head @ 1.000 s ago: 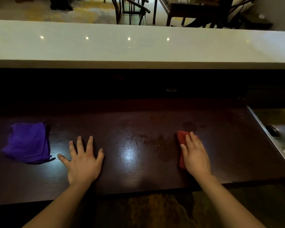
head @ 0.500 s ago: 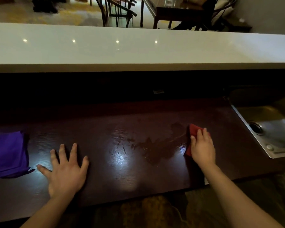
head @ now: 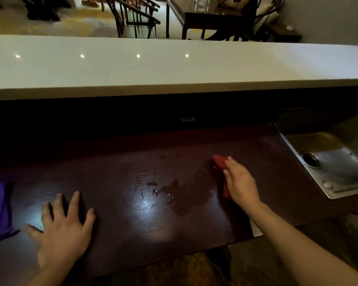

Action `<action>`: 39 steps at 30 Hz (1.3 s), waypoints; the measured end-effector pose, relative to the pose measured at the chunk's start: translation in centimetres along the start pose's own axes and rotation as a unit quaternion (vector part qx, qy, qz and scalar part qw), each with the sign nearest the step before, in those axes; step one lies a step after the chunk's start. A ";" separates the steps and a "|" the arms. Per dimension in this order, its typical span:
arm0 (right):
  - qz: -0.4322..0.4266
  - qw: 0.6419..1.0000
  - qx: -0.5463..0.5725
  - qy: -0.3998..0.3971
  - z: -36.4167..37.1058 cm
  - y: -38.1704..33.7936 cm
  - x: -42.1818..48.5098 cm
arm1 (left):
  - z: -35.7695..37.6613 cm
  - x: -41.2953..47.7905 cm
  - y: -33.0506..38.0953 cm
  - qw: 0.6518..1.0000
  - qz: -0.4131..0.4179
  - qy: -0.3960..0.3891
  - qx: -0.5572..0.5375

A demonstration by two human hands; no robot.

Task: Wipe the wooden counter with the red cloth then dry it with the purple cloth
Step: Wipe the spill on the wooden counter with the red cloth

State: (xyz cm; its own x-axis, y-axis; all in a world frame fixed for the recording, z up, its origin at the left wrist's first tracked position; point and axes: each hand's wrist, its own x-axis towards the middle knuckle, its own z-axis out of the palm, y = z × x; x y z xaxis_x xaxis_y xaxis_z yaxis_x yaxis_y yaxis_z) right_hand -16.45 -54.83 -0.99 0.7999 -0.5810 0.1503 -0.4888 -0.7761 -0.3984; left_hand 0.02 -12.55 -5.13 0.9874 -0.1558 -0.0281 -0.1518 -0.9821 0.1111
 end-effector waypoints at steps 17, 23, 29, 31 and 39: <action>0.010 1.000 -0.023 -0.002 0.8 -0.3 0.0 | -0.5 0.0 0.3 1.000 -0.014 -0.014 -0.004; -0.083 0.995 -0.032 -0.050 2.8 -4.2 -5.0 | -0.9 -0.2 0.5 1.000 -0.017 -0.014 -0.005; 0.059 0.997 -0.052 0.009 0.1 2.8 -4.0 | -0.5 0.0 0.4 1.000 -0.013 -0.008 0.001; 0.128 0.989 -0.061 0.027 0.0 2.9 -1.8 | -0.5 -0.1 0.4 1.000 -0.016 -0.011 0.005; -0.099 0.993 -0.032 -0.058 3.2 -4.3 -5.7 | -0.6 -0.1 0.4 1.000 -0.012 -0.004 0.015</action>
State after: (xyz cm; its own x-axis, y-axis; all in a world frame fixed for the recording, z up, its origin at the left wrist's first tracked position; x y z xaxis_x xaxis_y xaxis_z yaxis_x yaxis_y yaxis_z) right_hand -17.73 -47.37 -3.05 0.9153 -0.3865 0.1135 -0.3363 -0.8883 -0.3128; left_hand -0.13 -12.92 -4.52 0.9903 -0.1333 -0.0390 -0.1299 -0.9883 0.0797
